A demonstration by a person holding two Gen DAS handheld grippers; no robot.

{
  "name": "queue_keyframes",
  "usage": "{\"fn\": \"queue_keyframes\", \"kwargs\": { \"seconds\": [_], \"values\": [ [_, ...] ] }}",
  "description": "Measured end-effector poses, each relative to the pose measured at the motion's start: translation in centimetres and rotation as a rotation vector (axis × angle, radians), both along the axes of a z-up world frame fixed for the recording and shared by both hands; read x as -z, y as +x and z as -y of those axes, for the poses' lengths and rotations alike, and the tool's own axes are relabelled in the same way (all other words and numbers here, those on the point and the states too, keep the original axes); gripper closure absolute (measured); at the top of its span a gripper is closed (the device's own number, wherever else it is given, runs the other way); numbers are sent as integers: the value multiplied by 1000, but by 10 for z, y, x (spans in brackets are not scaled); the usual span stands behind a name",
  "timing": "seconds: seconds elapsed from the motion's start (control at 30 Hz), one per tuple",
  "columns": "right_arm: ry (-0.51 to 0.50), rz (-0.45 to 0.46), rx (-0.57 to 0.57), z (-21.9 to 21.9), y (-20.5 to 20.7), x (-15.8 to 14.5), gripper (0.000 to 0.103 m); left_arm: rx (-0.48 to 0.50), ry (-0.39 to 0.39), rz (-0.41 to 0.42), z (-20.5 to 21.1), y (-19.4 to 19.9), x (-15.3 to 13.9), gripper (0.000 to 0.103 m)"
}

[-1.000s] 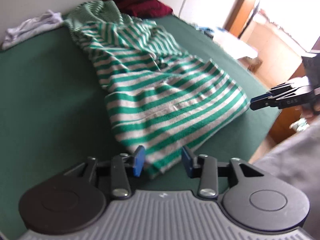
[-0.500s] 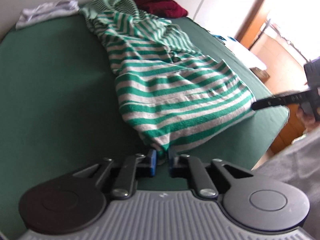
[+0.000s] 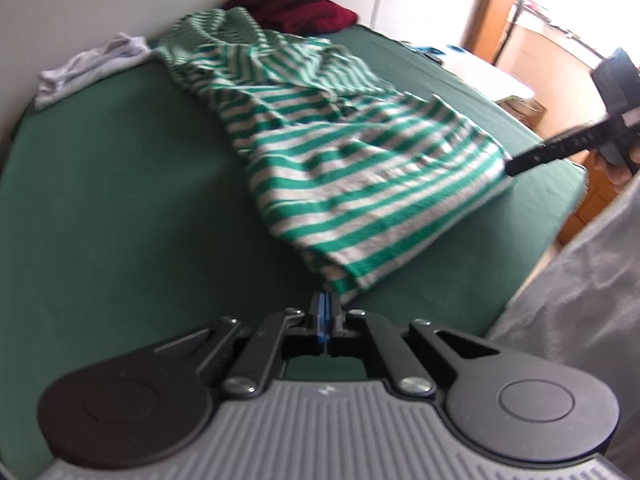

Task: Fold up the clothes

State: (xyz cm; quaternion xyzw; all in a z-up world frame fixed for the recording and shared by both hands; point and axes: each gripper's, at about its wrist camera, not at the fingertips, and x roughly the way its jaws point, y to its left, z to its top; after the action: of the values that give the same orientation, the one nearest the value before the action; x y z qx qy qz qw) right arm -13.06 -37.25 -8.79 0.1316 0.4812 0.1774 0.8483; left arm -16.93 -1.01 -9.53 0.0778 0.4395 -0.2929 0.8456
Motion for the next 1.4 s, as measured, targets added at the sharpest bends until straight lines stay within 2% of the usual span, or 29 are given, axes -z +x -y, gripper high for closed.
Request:
{"fn": "queue_keyframes", "kwargs": {
  "seconds": [0.03,0.07,0.1,0.33,0.43,0.53,0.63,0.73,0.9,0.93,1.0,1.1,1.13,1.27,1.3,1.37,1.4],
  "values": [
    [-7,2,-4,-1,0,-1,75,7,0,0,2,0,1,101],
    [-8,5,-6,-2,-1,-1,74,13,0,-1,4,-1,1,95],
    [-8,8,-9,-2,-1,-1,74,20,0,-1,5,-1,2,95],
    [-25,28,-24,-7,-4,-1,69,18,26,-2,14,4,8,95],
    [-34,35,-25,-9,-4,-2,70,16,34,-4,16,6,10,102],
    [-48,41,-28,-11,-6,-3,72,15,43,-6,17,8,11,103],
    [-54,40,-26,-12,-7,-4,72,9,68,-11,11,7,6,103],
    [-62,43,-35,-12,-8,-6,73,-14,61,-31,-1,2,-4,103],
    [-78,47,-51,-15,-7,-5,74,-56,133,-42,-15,-1,-1,103],
    [-81,48,-54,-15,-6,-5,74,-59,130,-41,-15,0,-2,103],
    [-78,56,-52,-15,-5,-7,74,-33,71,-29,-10,-2,-10,103],
    [-80,104,-58,-19,-5,-17,74,14,88,30,11,-5,-12,103],
    [-86,127,-80,-23,-5,-21,74,15,97,24,15,-2,-7,95],
    [-124,191,-187,-45,-4,-35,74,28,119,24,24,2,4,93],
    [-162,203,-192,-49,-3,-37,74,33,121,29,24,2,5,92],
    [-243,225,-197,-58,-2,-42,73,27,113,33,24,2,4,77],
    [-244,234,-204,-59,-2,-45,72,26,112,27,25,3,5,78]
  ]
}}
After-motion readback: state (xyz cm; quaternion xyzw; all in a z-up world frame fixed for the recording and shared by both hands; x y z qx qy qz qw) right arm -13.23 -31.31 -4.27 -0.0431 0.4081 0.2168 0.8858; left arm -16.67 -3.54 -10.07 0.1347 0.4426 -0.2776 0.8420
